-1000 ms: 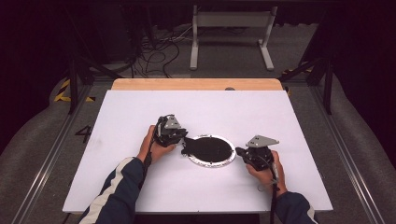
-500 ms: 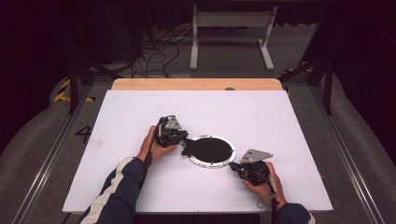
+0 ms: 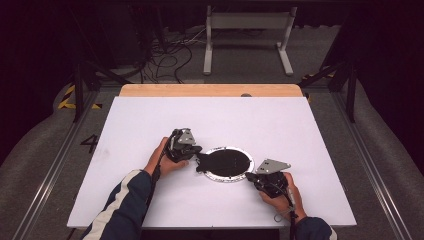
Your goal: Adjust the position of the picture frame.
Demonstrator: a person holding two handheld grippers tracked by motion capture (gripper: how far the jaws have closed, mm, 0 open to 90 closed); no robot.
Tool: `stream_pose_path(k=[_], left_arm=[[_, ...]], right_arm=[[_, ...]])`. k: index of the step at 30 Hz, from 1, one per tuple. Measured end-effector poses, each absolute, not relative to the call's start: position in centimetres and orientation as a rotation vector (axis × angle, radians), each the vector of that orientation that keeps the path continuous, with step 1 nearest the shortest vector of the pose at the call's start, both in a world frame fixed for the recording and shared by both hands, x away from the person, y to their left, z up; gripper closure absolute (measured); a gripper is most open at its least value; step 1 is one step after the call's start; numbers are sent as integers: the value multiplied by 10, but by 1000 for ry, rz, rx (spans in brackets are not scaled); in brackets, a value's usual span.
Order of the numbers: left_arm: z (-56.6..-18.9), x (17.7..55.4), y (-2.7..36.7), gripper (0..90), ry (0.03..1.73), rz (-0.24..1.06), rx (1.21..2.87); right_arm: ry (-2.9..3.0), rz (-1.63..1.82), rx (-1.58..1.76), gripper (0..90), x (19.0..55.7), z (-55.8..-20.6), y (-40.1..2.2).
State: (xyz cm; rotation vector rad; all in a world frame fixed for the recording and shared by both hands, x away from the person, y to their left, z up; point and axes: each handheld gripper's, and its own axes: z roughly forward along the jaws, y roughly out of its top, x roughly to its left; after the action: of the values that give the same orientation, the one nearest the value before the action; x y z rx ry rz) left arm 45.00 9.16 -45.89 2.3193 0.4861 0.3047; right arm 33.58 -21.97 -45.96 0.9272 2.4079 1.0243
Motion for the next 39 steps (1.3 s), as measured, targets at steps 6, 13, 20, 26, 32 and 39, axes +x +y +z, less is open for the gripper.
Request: stream_pose_path(k=[6,13,20,26,32,39], left_arm=[[-458,444,96,898,447,288,2348],[-458,434,97,899,435,285,2357],[-458,424,97,899,425,275,2368],[-457,417,98,898,414,273,2379],[-457,408,98,899,404,266,2381],[-457,402,95,898,382,250,2389]], right_arm=[[2389,1006,936,900,339,-459,-219],[2368,1002,969,900,347,-460,-219],[2353,1005,996,900,348,-460,-219],[2346,990,1003,900,350,-459,-218],[2331,985,1012,900,352,-460,-217],[2390,1019,985,898,342,-459,-215]])
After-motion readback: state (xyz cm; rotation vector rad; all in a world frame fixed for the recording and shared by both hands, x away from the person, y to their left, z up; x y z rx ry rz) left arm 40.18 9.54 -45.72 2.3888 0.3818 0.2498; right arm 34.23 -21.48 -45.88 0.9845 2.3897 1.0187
